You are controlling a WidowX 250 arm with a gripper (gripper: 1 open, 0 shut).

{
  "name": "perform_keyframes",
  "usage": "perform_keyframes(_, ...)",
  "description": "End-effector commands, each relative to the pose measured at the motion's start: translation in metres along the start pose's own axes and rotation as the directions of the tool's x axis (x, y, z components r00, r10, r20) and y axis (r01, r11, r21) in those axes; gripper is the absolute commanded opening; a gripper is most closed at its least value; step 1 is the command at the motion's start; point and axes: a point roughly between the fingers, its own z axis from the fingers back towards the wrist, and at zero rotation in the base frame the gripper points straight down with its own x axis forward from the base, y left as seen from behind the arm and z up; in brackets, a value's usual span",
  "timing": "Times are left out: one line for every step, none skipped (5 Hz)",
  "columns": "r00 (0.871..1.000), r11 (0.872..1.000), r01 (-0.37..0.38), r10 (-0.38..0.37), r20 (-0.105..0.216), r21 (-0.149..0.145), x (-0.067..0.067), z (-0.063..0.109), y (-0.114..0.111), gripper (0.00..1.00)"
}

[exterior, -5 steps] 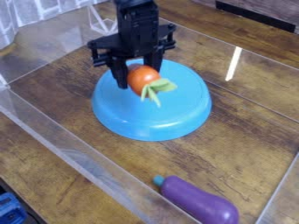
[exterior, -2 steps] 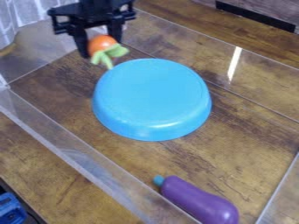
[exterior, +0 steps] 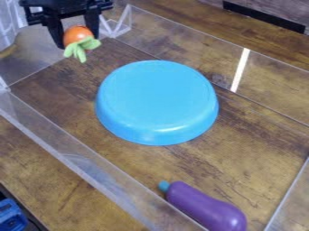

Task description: Move the carrot to the left side

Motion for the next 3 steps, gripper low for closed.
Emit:
perform_keyframes(0.997,0.999,0.0,0.003,-0.079,0.032,-0.021,0.02,-0.006,0.0)
perform_keyframes(0.994,0.998,0.054,-0.051,-0.092,0.031,-0.026,0.005,0.0,0.0)
perform_keyframes(0.99,0.994,0.105,-0.102,-0.099,0.031,-0.03,-0.013,0.006,0.0)
